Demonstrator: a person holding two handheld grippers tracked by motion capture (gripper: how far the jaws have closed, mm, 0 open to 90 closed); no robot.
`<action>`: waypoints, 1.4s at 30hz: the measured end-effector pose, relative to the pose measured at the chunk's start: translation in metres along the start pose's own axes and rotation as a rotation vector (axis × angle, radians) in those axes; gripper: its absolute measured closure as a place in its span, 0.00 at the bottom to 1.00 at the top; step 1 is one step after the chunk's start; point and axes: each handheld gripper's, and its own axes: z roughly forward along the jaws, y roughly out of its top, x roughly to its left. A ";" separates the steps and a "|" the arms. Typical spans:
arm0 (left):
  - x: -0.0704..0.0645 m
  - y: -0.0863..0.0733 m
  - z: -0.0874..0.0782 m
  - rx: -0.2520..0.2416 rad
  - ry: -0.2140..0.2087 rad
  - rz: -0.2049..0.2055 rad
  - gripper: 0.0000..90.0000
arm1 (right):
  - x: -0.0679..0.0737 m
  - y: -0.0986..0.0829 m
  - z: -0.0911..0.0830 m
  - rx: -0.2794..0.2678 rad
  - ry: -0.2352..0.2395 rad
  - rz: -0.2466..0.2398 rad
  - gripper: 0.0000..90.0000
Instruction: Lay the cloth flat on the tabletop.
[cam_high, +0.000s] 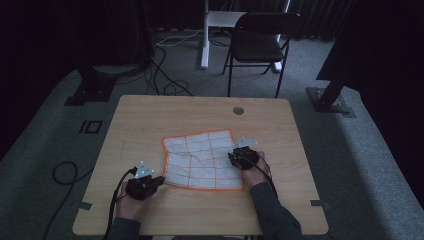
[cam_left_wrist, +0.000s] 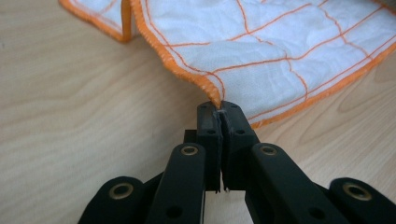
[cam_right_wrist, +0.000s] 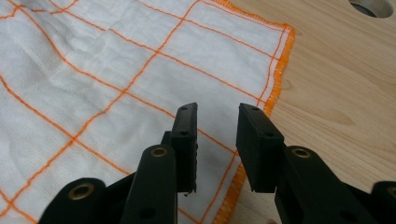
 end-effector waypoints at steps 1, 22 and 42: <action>0.000 -0.001 0.000 0.010 0.001 0.003 0.98 | 0.000 -0.001 0.001 0.002 0.001 0.000 0.76; 0.003 -0.014 0.006 0.035 0.029 -0.023 0.97 | -0.001 -0.024 0.001 0.022 -0.007 0.041 0.78; -0.001 -0.017 0.003 0.009 0.010 -0.025 0.80 | -0.011 -0.042 -0.016 0.024 -0.018 0.080 0.74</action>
